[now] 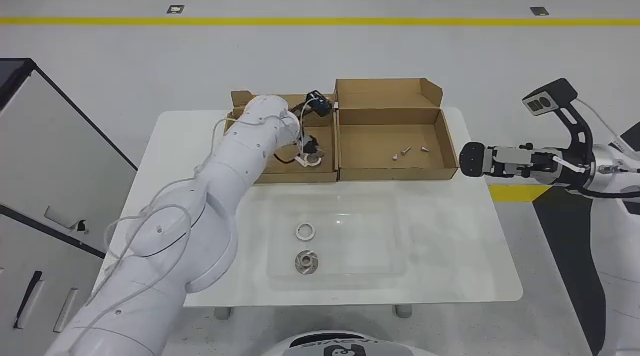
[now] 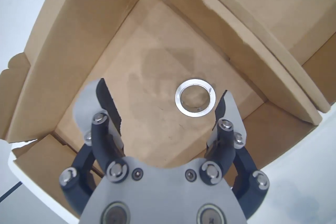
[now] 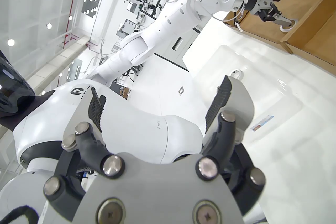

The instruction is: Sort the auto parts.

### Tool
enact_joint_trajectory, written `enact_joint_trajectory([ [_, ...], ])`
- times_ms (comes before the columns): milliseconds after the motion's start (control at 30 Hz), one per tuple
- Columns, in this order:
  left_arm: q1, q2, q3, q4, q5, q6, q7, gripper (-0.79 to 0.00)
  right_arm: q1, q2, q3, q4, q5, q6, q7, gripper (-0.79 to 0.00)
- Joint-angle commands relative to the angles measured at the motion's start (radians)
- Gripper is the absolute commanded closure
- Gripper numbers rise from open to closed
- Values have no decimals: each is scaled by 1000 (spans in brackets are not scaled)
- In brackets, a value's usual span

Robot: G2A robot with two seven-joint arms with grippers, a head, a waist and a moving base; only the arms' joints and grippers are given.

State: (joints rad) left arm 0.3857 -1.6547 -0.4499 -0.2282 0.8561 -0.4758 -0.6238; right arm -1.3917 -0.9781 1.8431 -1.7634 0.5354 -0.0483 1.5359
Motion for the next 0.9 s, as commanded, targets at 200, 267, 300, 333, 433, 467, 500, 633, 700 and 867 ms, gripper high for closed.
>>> enact_joint_trajectory([
  [200,-43,29,-66,-2,-92,-111,78,-785,0,0,0,0,0,0,0,-785],
  [267,-54,40,-75,-15,-91,-139,93,-785,0,0,0,0,0,0,0,-785],
  [300,-58,46,-82,-22,-99,-155,101,-785,0,0,0,0,0,0,0,-785],
  [333,-61,52,-87,-33,-99,-175,105,-785,0,0,0,0,0,0,0,-785],
  [433,-63,72,-101,-83,-100,-226,111,-785,0,0,0,0,0,0,0,-785],
  [467,-57,80,-110,-104,-110,-238,116,-785,0,0,0,0,0,0,0,-785],
  [500,-52,88,-115,-128,-109,-247,109,-785,0,0,0,0,0,0,0,-785],
  [633,-12,132,-152,-275,-115,-252,70,-785,0,0,0,0,0,0,0,-785],
  [700,22,162,-178,-383,-111,-225,27,-785,0,0,0,0,0,0,0,-785],
  [867,185,261,-308,-766,-108,-105,-138,-785,0,0,0,0,0,0,0,-785],
])
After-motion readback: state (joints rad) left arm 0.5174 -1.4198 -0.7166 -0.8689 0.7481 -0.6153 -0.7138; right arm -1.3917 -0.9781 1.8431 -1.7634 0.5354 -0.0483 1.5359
